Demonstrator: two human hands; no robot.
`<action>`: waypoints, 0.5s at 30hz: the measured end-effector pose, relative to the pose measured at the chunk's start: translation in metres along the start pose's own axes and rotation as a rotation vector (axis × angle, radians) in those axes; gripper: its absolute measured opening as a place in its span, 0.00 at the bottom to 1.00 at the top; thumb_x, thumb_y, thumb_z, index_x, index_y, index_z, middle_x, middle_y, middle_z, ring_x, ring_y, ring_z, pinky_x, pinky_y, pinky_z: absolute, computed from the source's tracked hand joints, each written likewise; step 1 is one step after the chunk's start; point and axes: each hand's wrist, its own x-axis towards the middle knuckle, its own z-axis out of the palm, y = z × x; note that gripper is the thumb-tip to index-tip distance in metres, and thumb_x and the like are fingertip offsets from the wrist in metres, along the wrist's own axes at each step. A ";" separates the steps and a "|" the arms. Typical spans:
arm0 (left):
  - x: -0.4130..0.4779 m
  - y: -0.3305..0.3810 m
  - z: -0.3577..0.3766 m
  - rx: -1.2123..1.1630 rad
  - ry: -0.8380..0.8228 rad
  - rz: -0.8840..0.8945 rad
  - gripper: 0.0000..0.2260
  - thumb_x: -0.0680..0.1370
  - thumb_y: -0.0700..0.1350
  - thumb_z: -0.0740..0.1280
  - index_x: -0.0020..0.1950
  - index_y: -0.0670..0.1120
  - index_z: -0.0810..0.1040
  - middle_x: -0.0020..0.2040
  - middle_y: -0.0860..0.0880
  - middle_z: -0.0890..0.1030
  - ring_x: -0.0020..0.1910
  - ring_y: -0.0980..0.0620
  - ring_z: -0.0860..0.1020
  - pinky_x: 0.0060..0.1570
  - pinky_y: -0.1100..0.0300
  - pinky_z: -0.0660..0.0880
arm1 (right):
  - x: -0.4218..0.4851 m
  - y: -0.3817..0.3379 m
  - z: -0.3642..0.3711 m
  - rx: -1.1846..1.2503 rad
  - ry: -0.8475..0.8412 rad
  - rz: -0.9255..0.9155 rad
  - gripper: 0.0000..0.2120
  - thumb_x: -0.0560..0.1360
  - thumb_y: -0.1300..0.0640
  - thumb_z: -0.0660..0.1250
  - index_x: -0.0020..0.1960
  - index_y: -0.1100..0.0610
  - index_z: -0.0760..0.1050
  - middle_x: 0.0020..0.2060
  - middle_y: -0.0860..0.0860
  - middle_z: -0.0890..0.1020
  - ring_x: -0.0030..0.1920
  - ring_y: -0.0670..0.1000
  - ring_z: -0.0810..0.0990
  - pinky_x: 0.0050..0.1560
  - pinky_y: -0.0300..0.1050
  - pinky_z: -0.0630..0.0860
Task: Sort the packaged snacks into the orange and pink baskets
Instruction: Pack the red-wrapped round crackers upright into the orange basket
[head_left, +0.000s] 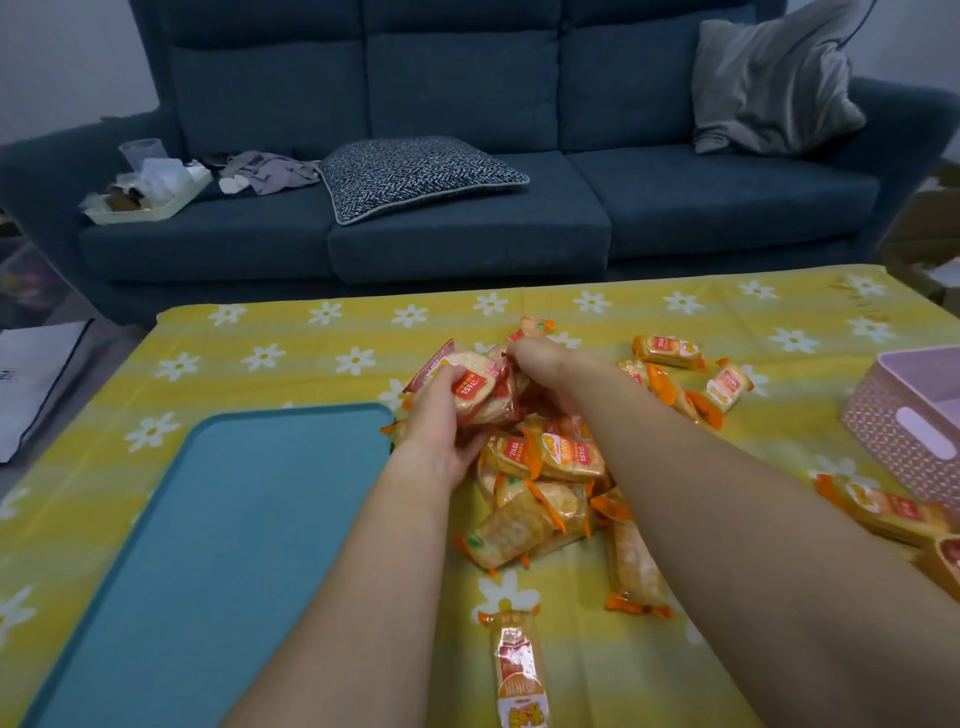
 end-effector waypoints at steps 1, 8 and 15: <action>-0.001 -0.003 -0.001 0.035 0.011 -0.011 0.17 0.75 0.55 0.69 0.60 0.49 0.81 0.53 0.45 0.86 0.53 0.48 0.82 0.43 0.54 0.77 | -0.004 0.001 0.000 0.025 -0.005 0.005 0.16 0.78 0.51 0.54 0.44 0.58 0.76 0.43 0.58 0.84 0.44 0.56 0.83 0.54 0.49 0.79; -0.028 -0.012 -0.011 0.166 -0.002 -0.058 0.14 0.73 0.58 0.70 0.50 0.49 0.83 0.44 0.48 0.86 0.44 0.49 0.81 0.39 0.58 0.73 | -0.034 0.020 -0.027 0.112 0.070 -0.135 0.06 0.78 0.55 0.61 0.49 0.57 0.74 0.41 0.57 0.81 0.40 0.57 0.81 0.47 0.54 0.81; -0.078 -0.022 -0.015 -0.175 -0.260 0.072 0.17 0.77 0.53 0.69 0.62 0.47 0.82 0.53 0.44 0.86 0.56 0.43 0.82 0.60 0.45 0.77 | -0.098 0.061 -0.055 0.352 0.222 -0.264 0.17 0.77 0.57 0.68 0.65 0.55 0.73 0.49 0.54 0.84 0.43 0.52 0.84 0.40 0.48 0.82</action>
